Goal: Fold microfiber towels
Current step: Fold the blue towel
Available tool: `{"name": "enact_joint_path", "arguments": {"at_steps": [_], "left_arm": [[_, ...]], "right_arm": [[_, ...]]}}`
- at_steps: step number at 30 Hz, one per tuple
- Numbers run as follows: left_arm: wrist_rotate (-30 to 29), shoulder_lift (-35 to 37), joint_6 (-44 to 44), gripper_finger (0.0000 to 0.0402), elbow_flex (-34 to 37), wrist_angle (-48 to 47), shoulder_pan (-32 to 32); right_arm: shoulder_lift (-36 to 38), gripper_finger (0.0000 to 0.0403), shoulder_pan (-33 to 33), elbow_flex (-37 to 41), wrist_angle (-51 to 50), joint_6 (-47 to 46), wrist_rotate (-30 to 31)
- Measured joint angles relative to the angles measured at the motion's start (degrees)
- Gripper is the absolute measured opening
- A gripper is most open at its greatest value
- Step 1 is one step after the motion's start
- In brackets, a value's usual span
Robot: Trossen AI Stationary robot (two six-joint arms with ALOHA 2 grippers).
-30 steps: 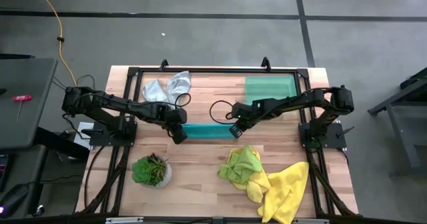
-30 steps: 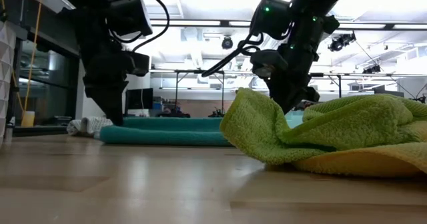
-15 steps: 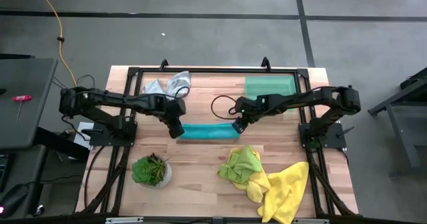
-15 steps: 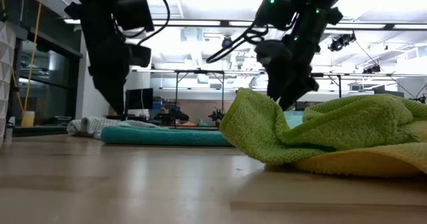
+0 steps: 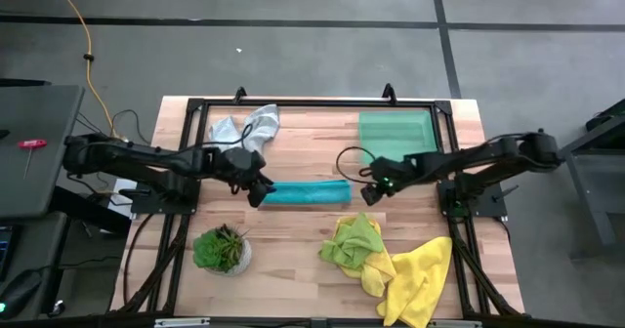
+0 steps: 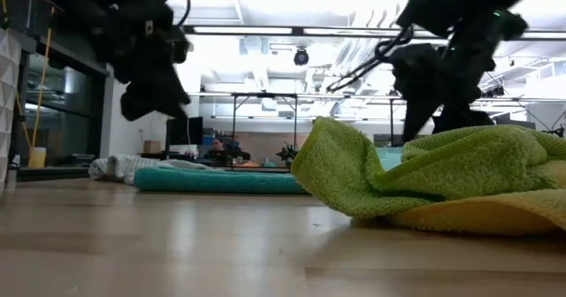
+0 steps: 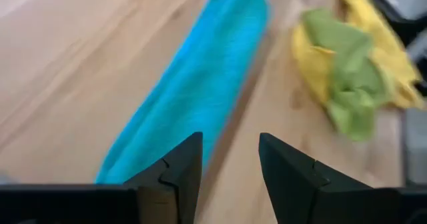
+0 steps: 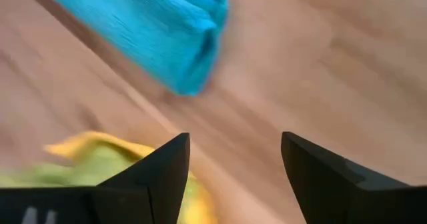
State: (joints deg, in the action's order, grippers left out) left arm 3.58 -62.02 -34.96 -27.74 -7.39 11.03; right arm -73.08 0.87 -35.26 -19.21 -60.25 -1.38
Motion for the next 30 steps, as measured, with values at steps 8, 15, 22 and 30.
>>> {"name": "enact_joint_path", "arguments": {"at_steps": [8,15,22,30], "left_arm": [[-3.7,-3.1,-0.5,0.0122,3.1,-0.3,-0.6],[-3.9,-8.3,0.5,0.0095,3.4,0.3,-0.6],[-4.3,-14.3,1.7,0.0022,3.4,0.2,-0.6],[-5.6,-18.2,2.6,0.0004,3.1,2.4,-0.6]], "right_arm": [[-0.8,0.0229,-1.0,8.0,18.0,-14.3,5.0],[-10.2,0.0229,-0.1,6.4,23.9,-14.4,4.1],[-18.5,0.0229,0.0,3.1,28.9,-16.0,3.1],[-19.6,0.0229,0.3,0.4,27.8,-15.5,3.2]]}}
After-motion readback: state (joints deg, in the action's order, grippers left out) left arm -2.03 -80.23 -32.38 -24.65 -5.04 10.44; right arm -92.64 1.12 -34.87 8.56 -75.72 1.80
